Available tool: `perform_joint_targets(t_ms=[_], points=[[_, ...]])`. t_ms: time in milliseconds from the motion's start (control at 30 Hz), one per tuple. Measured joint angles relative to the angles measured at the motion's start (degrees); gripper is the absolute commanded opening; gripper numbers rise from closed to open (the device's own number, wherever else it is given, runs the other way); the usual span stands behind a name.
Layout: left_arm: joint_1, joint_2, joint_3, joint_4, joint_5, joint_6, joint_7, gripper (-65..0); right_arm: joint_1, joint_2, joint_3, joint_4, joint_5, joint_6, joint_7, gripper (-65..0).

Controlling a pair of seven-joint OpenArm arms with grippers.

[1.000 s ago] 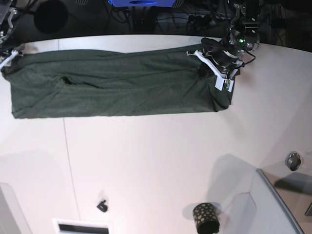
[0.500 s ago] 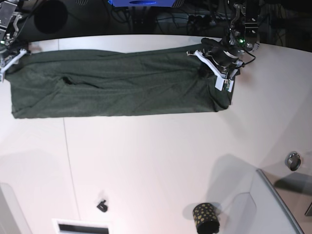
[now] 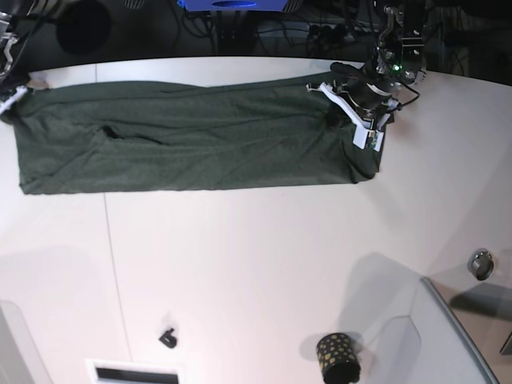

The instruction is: Layout the t-shirt on the table in an organized manner, then fold the t-shirt properly

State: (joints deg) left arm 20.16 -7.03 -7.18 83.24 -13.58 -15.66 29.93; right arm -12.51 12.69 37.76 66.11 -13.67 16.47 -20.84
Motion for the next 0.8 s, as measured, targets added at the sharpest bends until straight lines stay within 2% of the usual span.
perform_joint_targets(t_ms=[133,233,300,367,433,533,600,667,733,800], points=[[0.0,0.0,0.0,0.6,0.0,0.0,0.2,-65.0,-0.7,-0.4,0.0,2.6,-0.2,0.2,-0.3,-45.3],[0.3,0.2,0.0,3.0,0.9,0.7,3.0,-65.0,-1.9,-0.7,0.0,9.9,0.2,0.4,0.3,-45.3],[1.1,0.3,0.0,5.2,1.6,1.1,4.2,-65.0,-2.5,-1.6,0.1,14.7,-0.2,-0.7,0.5,-45.3],[1.4,0.3,0.0,7.7,1.7,1.3,6.2,-65.0,-2.7,-2.8,0.2,17.4,-0.2,0.2,-0.6,-45.3],[1.1,0.3,0.0,10.8,1.6,1.3,8.9,-65.0,-2.8,-3.4,0.0,19.5,-0.6,0.6,-3.8,-45.3],[1.1,0.3,-0.3,16.4,1.5,1.5,9.9,-65.0,-2.4,-3.5,0.2,22.4,-4.6,-0.3,-4.6,-45.3],[2.3,1.1,-3.0,20.2,0.8,0.5,9.6,-65.0,-2.1,-4.2,0.3,24.0,-4.4,-0.3,-4.2,-45.3],[3.4,2.8,-8.3,22.2,-3.0,0.5,9.9,-65.0,-2.0,-6.1,0.2,25.0,-4.3,0.0,-4.0,-45.3],[4.3,2.6,-14.1,22.0,-10.1,0.2,10.0,-65.0,-2.0,-7.5,0.0,25.0,-4.1,0.2,-4.5,-45.3],[5.0,0.7,-19.1,19.9,-18.9,-4.1,9.7,-65.0,-2.4,-8.0,0.0,25.0,-4.1,0.5,-4.4,-45.3]])
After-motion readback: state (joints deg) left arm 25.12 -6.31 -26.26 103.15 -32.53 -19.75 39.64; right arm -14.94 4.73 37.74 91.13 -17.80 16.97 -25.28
